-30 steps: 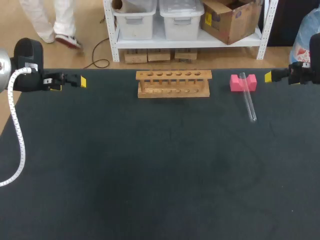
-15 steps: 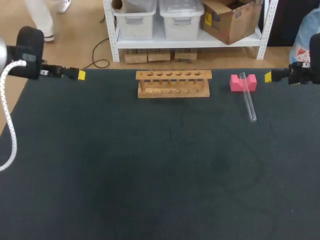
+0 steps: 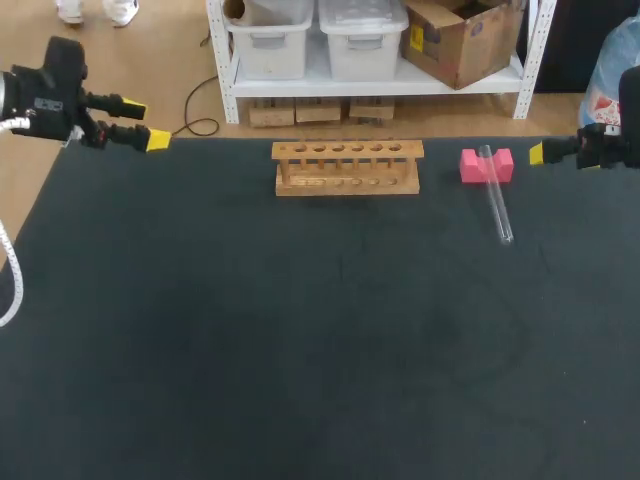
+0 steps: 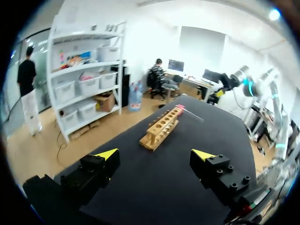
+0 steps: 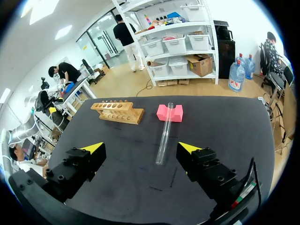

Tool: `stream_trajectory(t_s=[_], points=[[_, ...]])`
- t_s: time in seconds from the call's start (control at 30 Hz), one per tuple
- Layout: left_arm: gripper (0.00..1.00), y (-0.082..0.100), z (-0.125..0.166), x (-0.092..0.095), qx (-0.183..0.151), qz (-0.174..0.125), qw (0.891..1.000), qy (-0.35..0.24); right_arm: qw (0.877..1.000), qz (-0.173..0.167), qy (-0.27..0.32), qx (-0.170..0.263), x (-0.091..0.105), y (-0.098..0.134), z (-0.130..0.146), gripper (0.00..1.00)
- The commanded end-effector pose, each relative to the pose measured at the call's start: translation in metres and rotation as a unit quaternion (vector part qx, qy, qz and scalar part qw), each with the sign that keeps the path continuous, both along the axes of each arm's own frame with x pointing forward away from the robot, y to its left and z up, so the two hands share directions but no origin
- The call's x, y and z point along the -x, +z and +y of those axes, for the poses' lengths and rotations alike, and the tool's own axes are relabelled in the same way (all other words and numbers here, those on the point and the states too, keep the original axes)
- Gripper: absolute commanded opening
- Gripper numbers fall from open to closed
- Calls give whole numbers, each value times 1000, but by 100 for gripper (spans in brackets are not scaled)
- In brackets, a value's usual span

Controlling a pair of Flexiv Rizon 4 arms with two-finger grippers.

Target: Grasp the test tube, adjust it, and insert it.

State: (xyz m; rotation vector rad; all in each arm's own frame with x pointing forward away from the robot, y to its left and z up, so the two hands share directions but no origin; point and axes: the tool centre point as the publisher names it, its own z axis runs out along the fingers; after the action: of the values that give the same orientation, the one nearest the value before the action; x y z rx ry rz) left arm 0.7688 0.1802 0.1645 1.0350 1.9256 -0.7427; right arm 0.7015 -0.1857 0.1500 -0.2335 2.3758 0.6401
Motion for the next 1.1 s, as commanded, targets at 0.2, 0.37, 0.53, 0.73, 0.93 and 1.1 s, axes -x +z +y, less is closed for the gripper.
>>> stream_trajectory(t_s=[0.2, 0.37, 0.53, 0.73, 0.93, 1.1], points=[[100, -28, -27, -31, 57, -31, 974, -219, 1000, 0, -1, 1, 1, 0, 0, 100], [100, -37, -40, -44, 60, -19, 971, -229, 1000, 0, -1, 1, 1, 0, 0, 100], [100, -44, -49, -52, 57, -9, 975, -216, 1000, 0, -1, 1, 1, 0, 0, 100], [100, -50, -54, -54, 56, -3, 974, -217, 1000, 0, -1, 1, 1, 0, 0, 100], [100, -52, -55, -54, 56, -3, 977, -207, 1000, 0, -1, 1, 1, 0, 0, 100], [100, -51, -55, -53, 54, -5, 978, -199, 1000, 0, -1, 1, 1, 0, 0, 100]])
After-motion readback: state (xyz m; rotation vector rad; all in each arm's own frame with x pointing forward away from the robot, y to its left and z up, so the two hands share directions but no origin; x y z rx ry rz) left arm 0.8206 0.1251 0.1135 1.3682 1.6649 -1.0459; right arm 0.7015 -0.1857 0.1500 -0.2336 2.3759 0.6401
